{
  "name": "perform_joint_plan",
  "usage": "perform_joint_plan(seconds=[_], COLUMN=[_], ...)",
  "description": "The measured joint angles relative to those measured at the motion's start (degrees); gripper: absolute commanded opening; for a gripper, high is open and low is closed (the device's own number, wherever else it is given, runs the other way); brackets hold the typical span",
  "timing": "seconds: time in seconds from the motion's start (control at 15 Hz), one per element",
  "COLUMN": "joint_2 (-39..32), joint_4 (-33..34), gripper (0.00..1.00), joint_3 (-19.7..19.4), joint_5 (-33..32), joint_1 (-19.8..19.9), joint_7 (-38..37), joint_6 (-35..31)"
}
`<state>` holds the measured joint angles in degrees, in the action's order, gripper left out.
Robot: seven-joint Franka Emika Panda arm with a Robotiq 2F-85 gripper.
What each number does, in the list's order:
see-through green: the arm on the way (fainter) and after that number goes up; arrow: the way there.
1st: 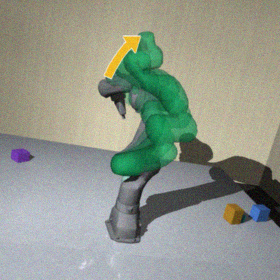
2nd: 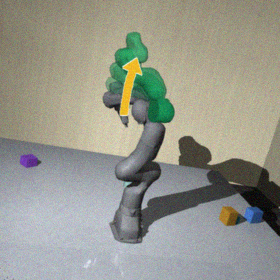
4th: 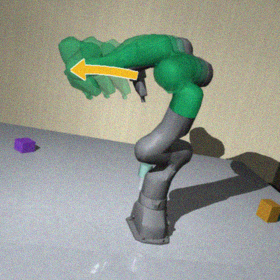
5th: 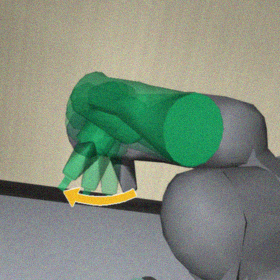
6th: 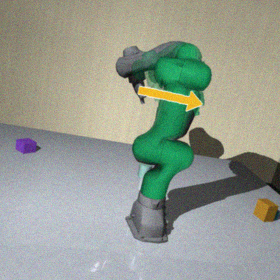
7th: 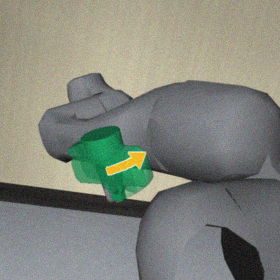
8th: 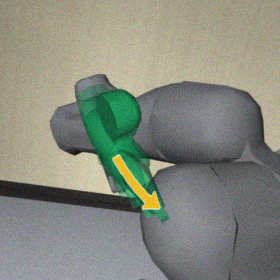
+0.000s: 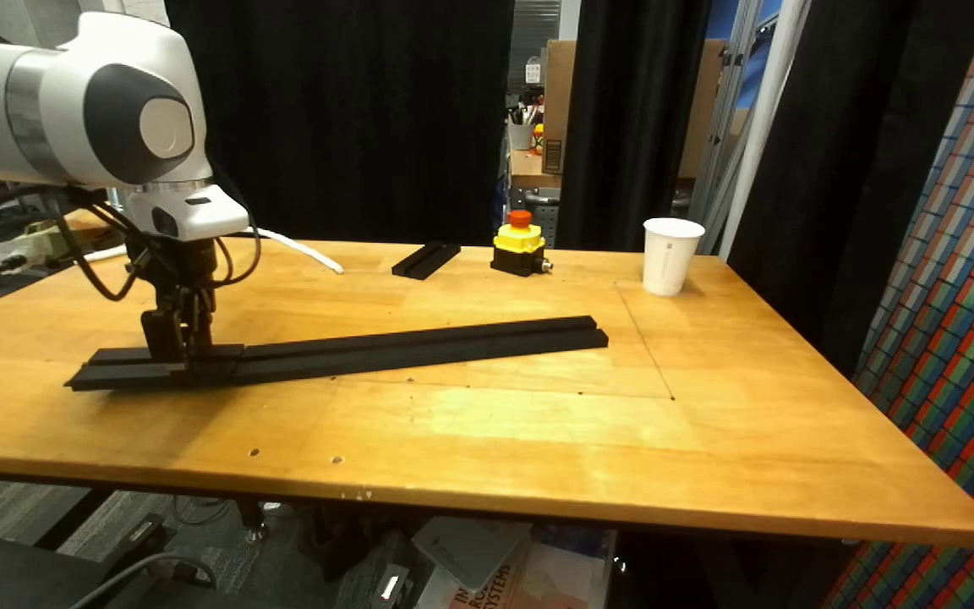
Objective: Connect the four black objects together
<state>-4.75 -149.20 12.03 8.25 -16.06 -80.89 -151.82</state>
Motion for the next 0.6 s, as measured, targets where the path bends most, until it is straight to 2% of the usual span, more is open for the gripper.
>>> perform_joint_plan(seconds=[0.6], joint_2=[0.11], joint_4=[0.00], gripper=[0.45], joint_3=[-0.36], joint_5=[0.00], joint_1=[1.16], joint_7=[3.69], joint_6=[0.63])
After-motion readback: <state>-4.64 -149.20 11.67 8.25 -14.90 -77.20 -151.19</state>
